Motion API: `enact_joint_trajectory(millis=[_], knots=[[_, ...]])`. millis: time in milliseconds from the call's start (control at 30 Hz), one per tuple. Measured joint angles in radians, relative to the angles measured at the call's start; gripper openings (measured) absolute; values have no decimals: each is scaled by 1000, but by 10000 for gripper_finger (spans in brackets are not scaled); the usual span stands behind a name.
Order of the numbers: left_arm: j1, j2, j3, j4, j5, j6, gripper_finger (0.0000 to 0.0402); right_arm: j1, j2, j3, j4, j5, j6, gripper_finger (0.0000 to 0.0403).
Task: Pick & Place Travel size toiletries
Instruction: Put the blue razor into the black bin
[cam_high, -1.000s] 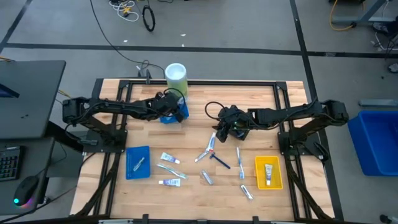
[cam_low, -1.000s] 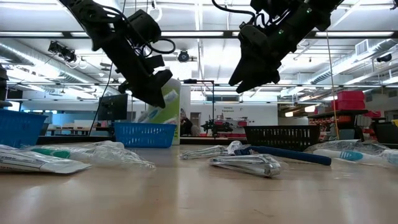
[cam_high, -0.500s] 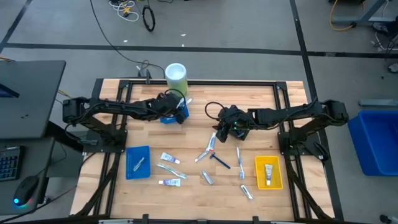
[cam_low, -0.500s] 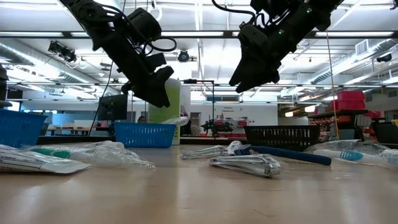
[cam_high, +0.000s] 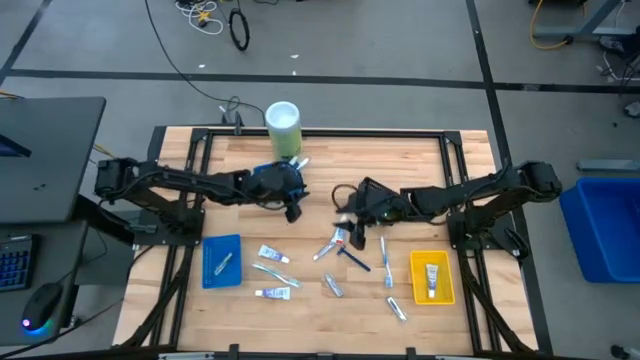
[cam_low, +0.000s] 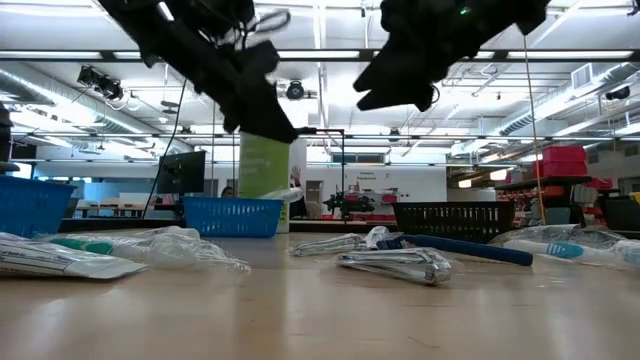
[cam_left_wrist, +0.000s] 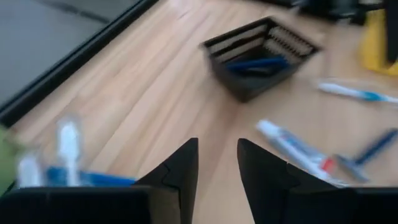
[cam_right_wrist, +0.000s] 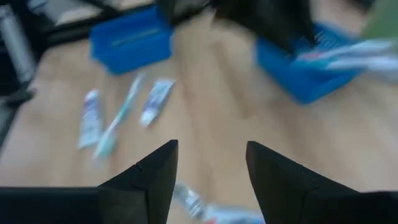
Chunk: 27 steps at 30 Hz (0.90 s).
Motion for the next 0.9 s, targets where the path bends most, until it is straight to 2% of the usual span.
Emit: enact_joint_trajectory(millis=[233,433,500,600,733,900], knots=[[-13,-112,0,-5,-9,-16,112,143,4,15,-68,-4,162,197],[-12,-133,0,-10,-49,10,112,206,90,202,-247,146,186,192],[-12,-132,0,-10,-52,-7,112,205,140,257,-338,151,195,191],[-12,-131,0,-39,-54,-74,112,196,216,292,-475,100,254,191],[-12,-130,0,-50,-54,-86,112,191,316,292,-609,-10,359,191],[-12,-130,0,-72,-54,-87,112,191,418,292,-619,-65,391,202]])
